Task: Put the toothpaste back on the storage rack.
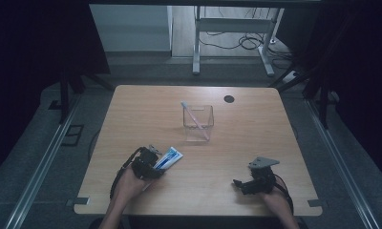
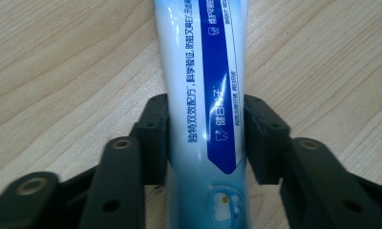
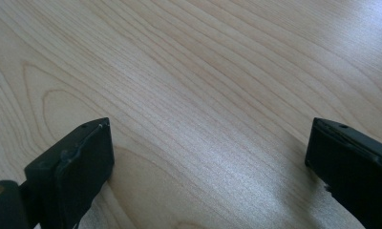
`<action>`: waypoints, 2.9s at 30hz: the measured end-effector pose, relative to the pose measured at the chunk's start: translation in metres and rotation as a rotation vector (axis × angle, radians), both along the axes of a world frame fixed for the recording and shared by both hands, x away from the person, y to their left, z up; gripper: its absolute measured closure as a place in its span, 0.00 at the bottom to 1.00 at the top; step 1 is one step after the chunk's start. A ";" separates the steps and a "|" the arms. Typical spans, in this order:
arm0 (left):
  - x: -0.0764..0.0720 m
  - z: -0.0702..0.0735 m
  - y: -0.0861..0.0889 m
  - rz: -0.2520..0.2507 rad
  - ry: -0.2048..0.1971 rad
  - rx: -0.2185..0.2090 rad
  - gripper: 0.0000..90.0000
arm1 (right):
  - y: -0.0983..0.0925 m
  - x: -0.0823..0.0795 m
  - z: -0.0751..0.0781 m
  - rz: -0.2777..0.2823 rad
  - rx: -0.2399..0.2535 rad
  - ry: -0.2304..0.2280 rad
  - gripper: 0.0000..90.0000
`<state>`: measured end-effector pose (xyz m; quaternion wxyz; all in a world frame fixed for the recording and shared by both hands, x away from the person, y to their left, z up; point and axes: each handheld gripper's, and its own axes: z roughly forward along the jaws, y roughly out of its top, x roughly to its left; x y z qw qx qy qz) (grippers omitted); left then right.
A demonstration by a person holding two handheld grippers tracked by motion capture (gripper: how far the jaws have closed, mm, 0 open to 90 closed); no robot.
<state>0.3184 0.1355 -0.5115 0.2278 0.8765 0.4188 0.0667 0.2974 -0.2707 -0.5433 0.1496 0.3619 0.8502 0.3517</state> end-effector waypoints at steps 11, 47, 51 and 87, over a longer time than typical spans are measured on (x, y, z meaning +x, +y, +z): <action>-0.001 0.005 0.001 0.000 -0.008 -0.002 0.78 | 0.000 0.000 0.000 0.001 0.000 -0.001 0.02; 0.011 0.051 -0.008 -0.027 -0.116 -0.108 0.82 | 0.000 0.000 0.000 0.001 0.000 0.000 0.02; 0.013 0.058 -0.009 -0.037 -0.132 -0.118 0.82 | 0.000 0.000 0.000 0.002 -0.001 0.000 0.02; 0.047 0.105 -0.031 -0.086 -0.239 -0.162 0.82 | 0.000 0.000 0.000 0.003 -0.003 -0.001 0.02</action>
